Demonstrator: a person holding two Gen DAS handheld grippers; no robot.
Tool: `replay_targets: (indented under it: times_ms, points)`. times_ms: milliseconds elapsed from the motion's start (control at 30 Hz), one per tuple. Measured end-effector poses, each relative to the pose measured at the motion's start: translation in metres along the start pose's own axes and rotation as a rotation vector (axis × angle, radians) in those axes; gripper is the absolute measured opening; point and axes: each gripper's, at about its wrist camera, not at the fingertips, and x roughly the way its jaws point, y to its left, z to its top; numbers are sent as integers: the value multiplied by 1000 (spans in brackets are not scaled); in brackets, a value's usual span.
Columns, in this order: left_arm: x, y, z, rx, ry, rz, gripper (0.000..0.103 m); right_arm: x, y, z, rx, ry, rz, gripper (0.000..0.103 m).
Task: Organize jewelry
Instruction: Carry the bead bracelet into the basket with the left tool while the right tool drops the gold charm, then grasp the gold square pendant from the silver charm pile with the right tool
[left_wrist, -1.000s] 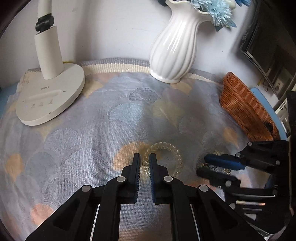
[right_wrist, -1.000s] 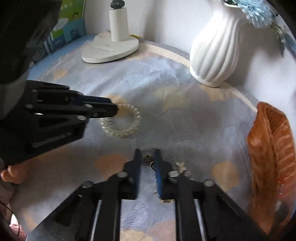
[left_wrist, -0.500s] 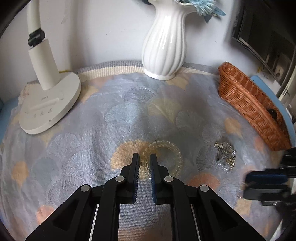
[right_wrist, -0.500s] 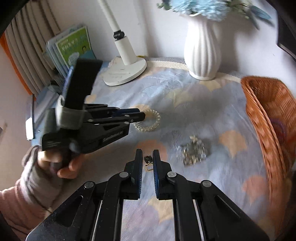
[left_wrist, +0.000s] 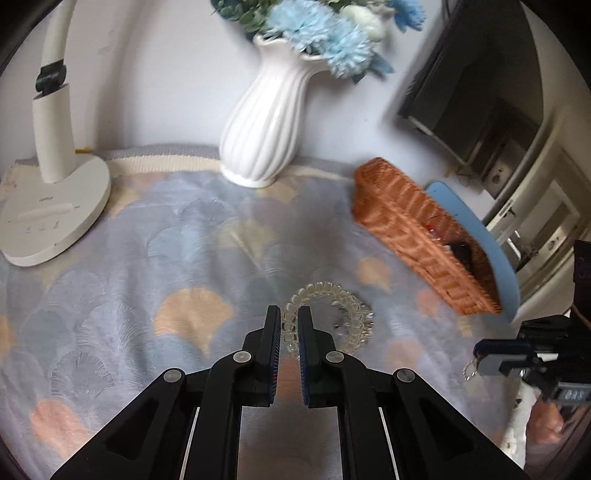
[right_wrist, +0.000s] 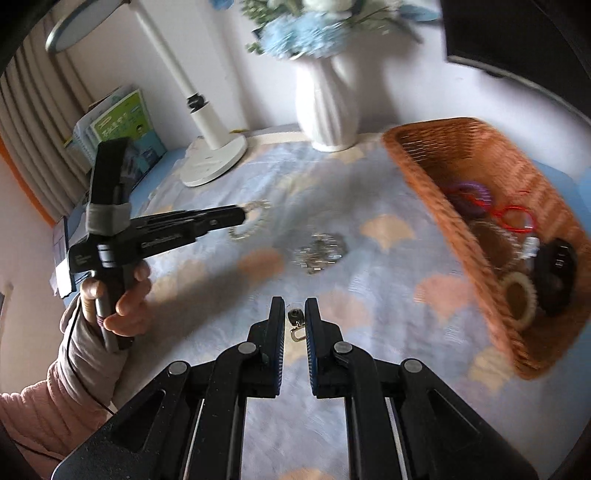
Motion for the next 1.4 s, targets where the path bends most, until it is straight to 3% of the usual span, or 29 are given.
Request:
replay_targets:
  times_ms: [167,367,500,633,800,1033,1200,1333,1400]
  points:
    - [-8,-21,10,31,7,-5,9,-48,-25,9,24,-70,-96,12]
    - [-21,-86,55,160,-29,26,9,-86,-69,38,89,-187,-226,12]
    - [-2,-136,87,232,-34,29,9,-84,-103,62,142,-230,-288,12]
    - [44,-169,109,274,-3,56,9,-55,-140,86,226,-188,-275,12]
    - [107,-176,124,275,50,113,9,4,-189,105,359,-56,-238,12]
    - [154,-170,127,287,86,131,9,28,-210,110,392,3,-227,12]
    - [156,-168,131,264,67,120,11,25,-203,120,334,-26,-246,14]
    - [135,-161,133,235,37,93,27,15,-191,118,316,-44,-263,16]
    - [117,-156,133,210,6,80,29,5,-181,115,307,-53,-274,16]
